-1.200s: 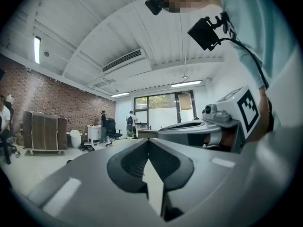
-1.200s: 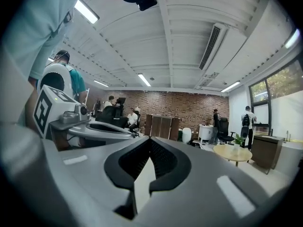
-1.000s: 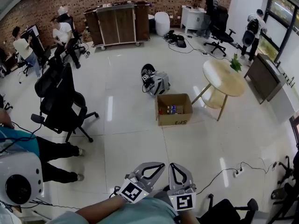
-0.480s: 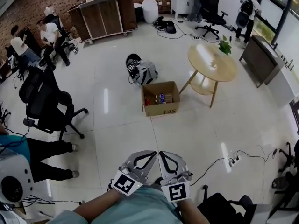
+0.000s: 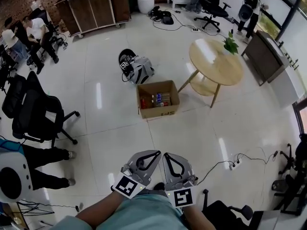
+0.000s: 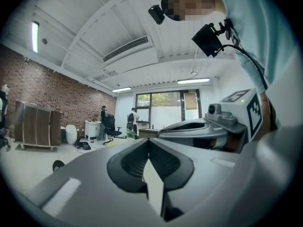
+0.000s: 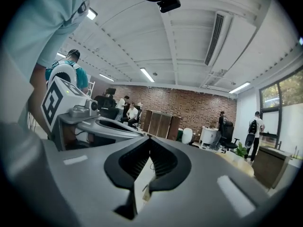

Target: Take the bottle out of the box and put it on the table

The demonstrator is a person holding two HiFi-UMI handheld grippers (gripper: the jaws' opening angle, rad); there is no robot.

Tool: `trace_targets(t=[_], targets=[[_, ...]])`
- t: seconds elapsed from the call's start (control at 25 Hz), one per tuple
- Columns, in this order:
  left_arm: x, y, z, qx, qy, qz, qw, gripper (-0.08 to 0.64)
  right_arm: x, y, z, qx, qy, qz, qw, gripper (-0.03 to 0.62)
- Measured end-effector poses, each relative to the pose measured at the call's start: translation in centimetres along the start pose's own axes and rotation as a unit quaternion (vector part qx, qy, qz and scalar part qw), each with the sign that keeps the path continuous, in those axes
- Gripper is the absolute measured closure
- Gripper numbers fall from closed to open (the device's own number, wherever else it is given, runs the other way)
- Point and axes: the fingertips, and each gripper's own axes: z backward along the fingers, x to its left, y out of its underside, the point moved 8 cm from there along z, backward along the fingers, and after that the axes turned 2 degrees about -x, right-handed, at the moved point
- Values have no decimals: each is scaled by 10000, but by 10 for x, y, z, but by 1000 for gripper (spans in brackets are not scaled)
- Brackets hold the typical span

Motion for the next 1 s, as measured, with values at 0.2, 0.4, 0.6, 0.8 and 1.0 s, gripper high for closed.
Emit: trace_targets(t=[0.2,0.4,0.6,0.8,1.0], targets=[[83,-5,-12,-174,128,-90,9997,531,-16,-22,-79,-540,552,-480,9959,570],[138,-12,-19,-122,249,-289,9992,517,-26,-42,-134,-544,622,-347,9960,541],[176,-12,-38,-114,231,-296,9992,512,-46,-41,-164,-531,741,-507,9945,534],[196,-11,-85,-144,184,-247,9994,512,-92,-25,-183,-620,834,-624,9926,534],[205,-15,-149,32,229,-647,9976,512,-152,-14,-192,-910,605,-735,9913,534]])
